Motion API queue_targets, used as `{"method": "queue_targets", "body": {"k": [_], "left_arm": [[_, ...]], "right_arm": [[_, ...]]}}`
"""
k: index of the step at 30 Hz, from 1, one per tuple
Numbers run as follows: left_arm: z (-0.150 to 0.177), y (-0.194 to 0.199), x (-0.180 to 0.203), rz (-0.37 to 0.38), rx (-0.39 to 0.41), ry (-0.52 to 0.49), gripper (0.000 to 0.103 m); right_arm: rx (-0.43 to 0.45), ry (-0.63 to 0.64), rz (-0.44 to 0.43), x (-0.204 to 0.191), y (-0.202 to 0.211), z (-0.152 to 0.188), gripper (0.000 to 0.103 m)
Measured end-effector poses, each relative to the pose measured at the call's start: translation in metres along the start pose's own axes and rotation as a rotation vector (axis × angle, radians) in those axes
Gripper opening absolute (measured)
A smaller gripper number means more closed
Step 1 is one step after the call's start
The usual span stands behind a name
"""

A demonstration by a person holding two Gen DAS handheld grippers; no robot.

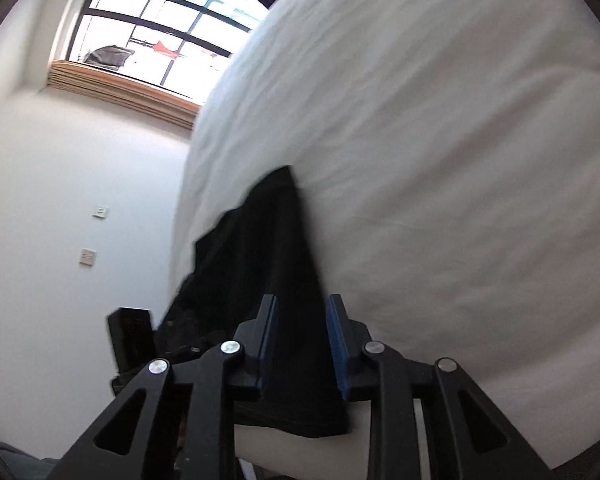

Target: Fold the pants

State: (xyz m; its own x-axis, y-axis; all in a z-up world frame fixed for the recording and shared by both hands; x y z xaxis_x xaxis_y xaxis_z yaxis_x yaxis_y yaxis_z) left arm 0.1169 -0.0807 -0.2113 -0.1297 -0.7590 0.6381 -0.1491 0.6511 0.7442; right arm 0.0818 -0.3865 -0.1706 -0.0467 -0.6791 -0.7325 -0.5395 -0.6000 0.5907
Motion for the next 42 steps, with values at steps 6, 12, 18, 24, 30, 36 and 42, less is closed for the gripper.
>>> {"method": "queue_targets", "body": {"k": [6, 12, 18, 24, 30, 36, 42], "left_arm": [[0.010, 0.011, -0.004, -0.008, 0.013, 0.023, 0.012], [0.023, 0.022, -0.009, 0.022, 0.047, 0.022, 0.012], [0.031, 0.039, -0.019, 0.009, 0.061, 0.023, 0.012], [0.048, 0.123, -0.035, -0.013, 0.221, 0.036, 0.027], [0.086, 0.235, -0.101, -0.060, 0.528, 0.232, 0.093], [0.129, 0.279, -0.174, -0.102, 0.650, 0.461, 0.093], [0.135, 0.260, -0.204, -0.054, 0.596, 0.567, 0.093]], "right_arm": [[-0.144, 0.064, 0.000, -0.030, -0.077, 0.012, 0.064], [-0.114, 0.104, -0.027, -0.051, -0.060, 0.023, 0.045], [-0.188, 0.201, 0.089, -0.035, -0.077, 0.060, 0.054], [-0.108, 0.189, -0.074, -0.095, -0.067, 0.046, 0.056], [-0.140, 0.256, -0.218, -0.153, -0.105, 0.048, 0.057], [-0.167, 0.204, -0.214, -0.144, -0.133, 0.053, 0.064], [-0.128, 0.124, -0.197, -0.119, -0.122, 0.035, 0.078]]}}
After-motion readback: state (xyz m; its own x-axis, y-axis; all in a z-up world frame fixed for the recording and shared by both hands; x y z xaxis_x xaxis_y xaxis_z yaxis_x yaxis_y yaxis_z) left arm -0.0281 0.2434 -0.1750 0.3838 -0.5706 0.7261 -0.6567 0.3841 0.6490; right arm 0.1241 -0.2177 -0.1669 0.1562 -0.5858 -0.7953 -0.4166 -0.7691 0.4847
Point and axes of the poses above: each gripper's, at about its wrist camera, not at the fingertips, and y roughly against the way its jaws point, x to its right, z to its underside, the point moved 7 cm from there along -y, roughly the way its jaws point, and after that the axes turned 6 degrees about y, right-handed, at the moved point
